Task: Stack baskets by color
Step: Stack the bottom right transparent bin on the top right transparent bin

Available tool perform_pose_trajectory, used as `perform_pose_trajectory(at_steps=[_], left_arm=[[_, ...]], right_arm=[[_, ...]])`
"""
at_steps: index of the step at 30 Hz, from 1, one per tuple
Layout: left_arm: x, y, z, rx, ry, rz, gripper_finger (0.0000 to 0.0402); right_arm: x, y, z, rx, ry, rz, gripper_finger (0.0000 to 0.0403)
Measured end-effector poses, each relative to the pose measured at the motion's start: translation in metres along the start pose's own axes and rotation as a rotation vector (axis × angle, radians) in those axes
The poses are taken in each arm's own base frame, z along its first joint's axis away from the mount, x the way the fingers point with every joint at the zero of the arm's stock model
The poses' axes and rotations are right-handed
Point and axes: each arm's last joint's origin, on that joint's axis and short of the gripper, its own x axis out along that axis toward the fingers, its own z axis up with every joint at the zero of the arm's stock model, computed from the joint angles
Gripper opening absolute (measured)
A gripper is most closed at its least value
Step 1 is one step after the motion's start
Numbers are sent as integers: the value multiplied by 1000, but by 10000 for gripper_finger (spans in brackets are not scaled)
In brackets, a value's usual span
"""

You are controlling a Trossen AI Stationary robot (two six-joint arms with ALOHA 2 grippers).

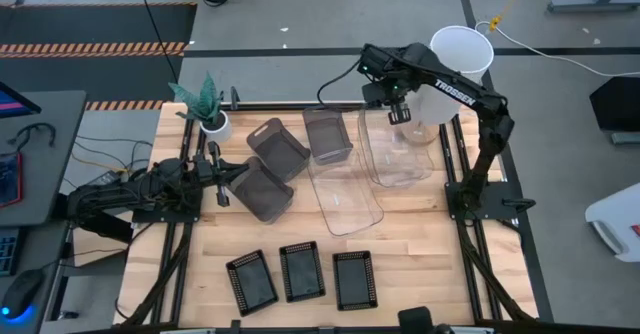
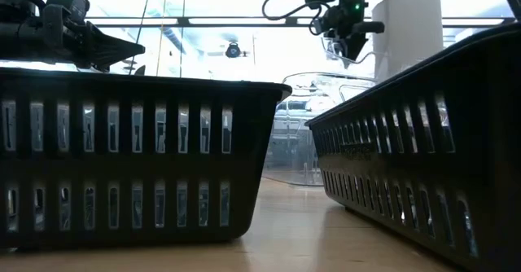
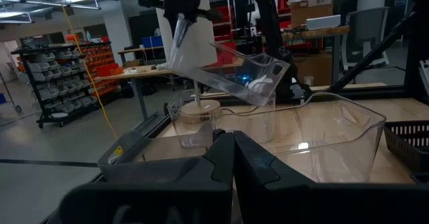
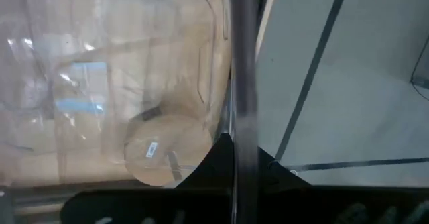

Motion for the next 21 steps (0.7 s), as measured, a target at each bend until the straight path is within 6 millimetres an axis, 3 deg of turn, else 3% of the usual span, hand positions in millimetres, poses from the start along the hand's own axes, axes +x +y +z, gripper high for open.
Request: perform_pose_trajectory(at_steps=[7, 21], left_arm=[[0, 0, 0, 0, 0, 0, 7], [0, 0, 0, 0, 0, 0, 7]], right_arm=[[20, 12, 11, -45, 0, 86, 2], [86, 42, 13, -58, 87, 230, 21]])
